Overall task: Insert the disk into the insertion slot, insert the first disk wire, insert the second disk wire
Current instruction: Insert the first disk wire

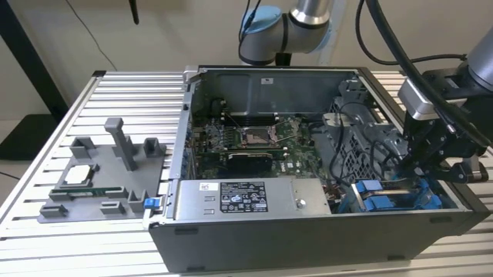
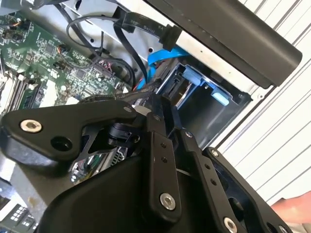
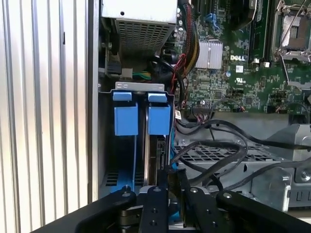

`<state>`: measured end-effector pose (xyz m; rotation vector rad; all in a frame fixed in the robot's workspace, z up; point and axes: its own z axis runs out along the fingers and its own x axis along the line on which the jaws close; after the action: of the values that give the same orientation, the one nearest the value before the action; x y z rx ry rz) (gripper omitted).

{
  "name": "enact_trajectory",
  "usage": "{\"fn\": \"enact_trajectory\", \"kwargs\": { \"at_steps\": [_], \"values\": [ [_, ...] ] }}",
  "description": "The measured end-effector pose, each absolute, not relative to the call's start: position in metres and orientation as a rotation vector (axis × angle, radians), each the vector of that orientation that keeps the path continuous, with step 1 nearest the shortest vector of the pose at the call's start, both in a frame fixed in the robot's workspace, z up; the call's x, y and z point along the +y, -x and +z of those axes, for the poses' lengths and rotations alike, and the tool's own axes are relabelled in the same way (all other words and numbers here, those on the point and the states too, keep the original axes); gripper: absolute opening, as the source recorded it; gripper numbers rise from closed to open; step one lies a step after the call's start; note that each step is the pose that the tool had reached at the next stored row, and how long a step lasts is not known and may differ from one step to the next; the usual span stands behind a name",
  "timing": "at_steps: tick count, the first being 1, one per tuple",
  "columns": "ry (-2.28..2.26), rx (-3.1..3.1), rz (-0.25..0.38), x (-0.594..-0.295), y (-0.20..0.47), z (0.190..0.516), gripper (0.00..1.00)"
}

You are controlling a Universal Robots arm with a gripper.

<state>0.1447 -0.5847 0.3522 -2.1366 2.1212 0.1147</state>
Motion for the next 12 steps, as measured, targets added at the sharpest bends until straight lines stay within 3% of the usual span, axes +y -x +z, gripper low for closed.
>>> {"fn": "enact_trajectory", "kwargs": {
  "at_steps": [12],
  "values": [
    [2.137, 2.122, 0.114, -0.5860, -0.1515, 0.3440, 0.00]
  ]
}}
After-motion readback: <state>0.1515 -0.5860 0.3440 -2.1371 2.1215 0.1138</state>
